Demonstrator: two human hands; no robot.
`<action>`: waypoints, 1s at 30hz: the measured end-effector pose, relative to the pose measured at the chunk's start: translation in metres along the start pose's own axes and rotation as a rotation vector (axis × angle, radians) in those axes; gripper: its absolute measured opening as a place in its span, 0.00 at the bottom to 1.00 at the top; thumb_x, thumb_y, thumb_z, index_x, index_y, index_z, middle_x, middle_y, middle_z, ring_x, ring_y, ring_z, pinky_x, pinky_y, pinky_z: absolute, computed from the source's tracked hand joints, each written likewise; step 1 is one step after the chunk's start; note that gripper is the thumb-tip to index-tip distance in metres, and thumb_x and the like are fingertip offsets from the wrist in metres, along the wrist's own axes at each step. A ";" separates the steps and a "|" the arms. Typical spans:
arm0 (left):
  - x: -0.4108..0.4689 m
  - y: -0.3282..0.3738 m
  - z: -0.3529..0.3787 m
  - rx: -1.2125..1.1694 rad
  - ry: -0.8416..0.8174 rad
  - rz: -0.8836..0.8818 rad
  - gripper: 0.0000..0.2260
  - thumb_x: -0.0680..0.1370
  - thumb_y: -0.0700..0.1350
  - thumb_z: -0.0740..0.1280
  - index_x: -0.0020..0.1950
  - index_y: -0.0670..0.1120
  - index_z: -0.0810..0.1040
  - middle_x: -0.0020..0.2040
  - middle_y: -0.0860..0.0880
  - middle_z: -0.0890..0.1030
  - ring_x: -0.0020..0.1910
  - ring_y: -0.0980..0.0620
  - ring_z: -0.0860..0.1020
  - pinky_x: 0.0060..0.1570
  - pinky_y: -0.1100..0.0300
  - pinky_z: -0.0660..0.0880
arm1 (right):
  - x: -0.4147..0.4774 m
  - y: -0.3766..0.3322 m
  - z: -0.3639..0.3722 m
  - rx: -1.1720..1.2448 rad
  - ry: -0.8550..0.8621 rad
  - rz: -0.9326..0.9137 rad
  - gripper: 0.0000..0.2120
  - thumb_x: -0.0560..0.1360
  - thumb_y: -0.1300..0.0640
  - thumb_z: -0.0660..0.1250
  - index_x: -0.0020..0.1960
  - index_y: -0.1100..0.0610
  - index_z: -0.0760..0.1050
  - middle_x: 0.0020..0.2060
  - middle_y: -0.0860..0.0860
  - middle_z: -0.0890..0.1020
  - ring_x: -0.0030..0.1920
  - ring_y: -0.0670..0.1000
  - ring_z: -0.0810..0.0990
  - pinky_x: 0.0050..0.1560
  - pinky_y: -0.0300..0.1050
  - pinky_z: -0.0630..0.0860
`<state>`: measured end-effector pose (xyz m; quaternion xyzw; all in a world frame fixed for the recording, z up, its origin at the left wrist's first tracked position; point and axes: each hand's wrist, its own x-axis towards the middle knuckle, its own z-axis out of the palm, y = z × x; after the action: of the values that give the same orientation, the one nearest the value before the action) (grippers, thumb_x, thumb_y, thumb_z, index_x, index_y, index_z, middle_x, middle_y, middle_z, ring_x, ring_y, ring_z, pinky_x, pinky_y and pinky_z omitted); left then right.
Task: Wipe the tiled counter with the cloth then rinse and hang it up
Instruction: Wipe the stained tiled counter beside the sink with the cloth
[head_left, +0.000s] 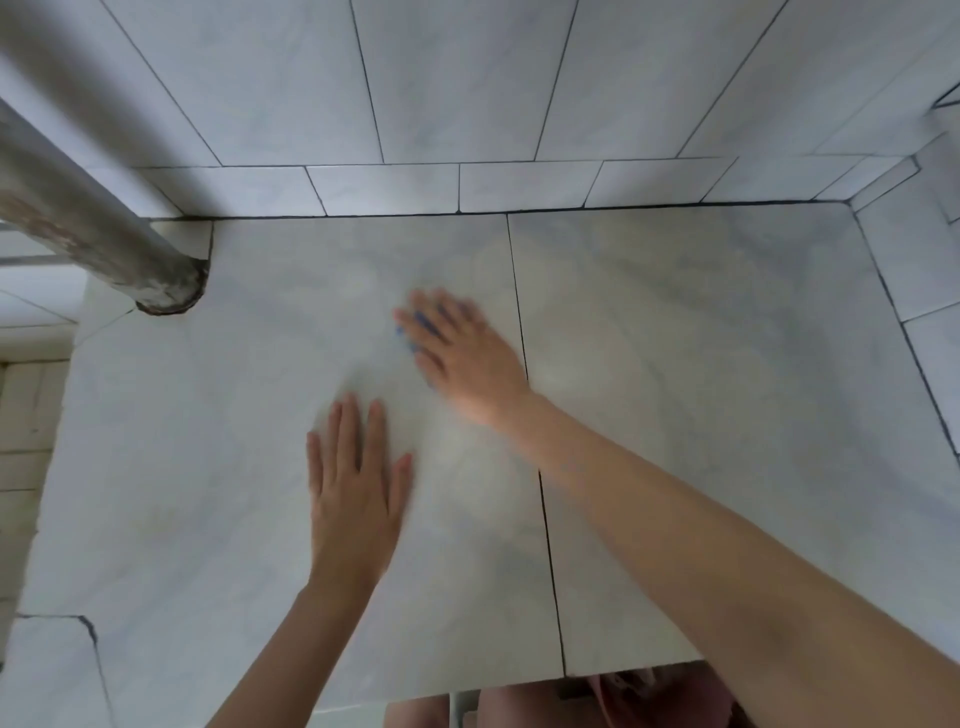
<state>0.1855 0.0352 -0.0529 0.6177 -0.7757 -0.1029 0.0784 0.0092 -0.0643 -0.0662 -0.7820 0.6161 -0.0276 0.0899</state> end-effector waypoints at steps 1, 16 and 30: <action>0.011 0.007 0.002 0.001 0.001 0.023 0.26 0.80 0.54 0.50 0.74 0.42 0.62 0.75 0.39 0.61 0.75 0.43 0.57 0.73 0.46 0.49 | 0.002 0.022 -0.004 -0.017 0.016 0.070 0.23 0.77 0.51 0.50 0.68 0.53 0.71 0.66 0.55 0.74 0.66 0.58 0.73 0.66 0.53 0.67; 0.043 0.037 0.018 0.077 -0.015 -0.003 0.26 0.81 0.54 0.47 0.77 0.45 0.55 0.77 0.45 0.55 0.76 0.50 0.49 0.74 0.48 0.44 | -0.029 0.144 -0.036 -0.013 0.076 0.736 0.24 0.82 0.54 0.42 0.77 0.56 0.46 0.77 0.57 0.49 0.76 0.59 0.46 0.74 0.53 0.42; 0.045 0.038 0.016 0.071 0.007 -0.003 0.25 0.80 0.52 0.49 0.75 0.43 0.59 0.76 0.43 0.60 0.76 0.48 0.54 0.74 0.47 0.49 | 0.014 0.017 -0.014 0.035 -0.007 -0.042 0.29 0.79 0.45 0.41 0.76 0.57 0.55 0.75 0.53 0.59 0.76 0.54 0.55 0.75 0.48 0.47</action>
<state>0.1358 0.0007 -0.0589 0.6217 -0.7776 -0.0731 0.0590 -0.0055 -0.0835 -0.0560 -0.7931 0.5988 -0.0378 0.1052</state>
